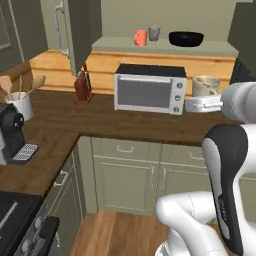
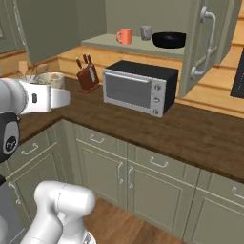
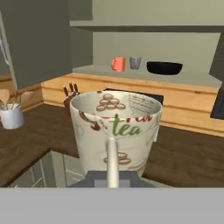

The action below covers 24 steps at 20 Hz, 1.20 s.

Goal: Gather all objects into one cabinet and sort the glasses and bowls to opposite sides.

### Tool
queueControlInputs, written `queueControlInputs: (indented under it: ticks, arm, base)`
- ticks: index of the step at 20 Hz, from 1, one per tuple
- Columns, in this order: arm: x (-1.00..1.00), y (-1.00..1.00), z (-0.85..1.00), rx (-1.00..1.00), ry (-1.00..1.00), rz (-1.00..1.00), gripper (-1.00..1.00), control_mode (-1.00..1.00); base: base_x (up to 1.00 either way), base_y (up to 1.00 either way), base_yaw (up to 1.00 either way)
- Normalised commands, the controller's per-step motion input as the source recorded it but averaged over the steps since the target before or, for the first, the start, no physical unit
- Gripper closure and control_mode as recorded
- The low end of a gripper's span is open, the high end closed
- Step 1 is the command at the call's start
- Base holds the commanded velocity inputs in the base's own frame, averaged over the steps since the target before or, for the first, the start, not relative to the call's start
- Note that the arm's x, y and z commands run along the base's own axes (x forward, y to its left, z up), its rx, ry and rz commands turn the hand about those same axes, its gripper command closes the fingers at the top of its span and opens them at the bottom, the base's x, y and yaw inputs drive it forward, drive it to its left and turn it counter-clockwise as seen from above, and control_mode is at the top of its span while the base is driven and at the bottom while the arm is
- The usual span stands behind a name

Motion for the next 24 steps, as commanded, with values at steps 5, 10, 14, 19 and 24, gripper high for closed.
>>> queueControlInputs:
  ticks: [5, 10, 14, 19, 24]
  arm:
    - [0.0, 0.0, 0.0, 0.0, 0.0, 0.0, 1.0, 1.0]
    - [0.0, 0.0, 0.0, 0.0, 0.0, 0.0, 1.0, 1.0]
    - [0.0, 0.0, 0.0, 0.0, 0.0, 0.0, 1.0, 1.0]
    - [0.0, 0.0, 0.0, 0.0, 0.0, 0.0, 1.0, 1.0]
    - [0.0, 0.0, 0.0, 0.0, 0.0, 0.0, 1.0, 1.0]
  base:
    - [0.83, 0.1, -0.38]
    - [0.65, 0.33, -0.35]
    - [0.5, 0.29, -0.17]
    - [0.64, 0.25, -0.08]
    - [0.52, 0.39, -0.09]
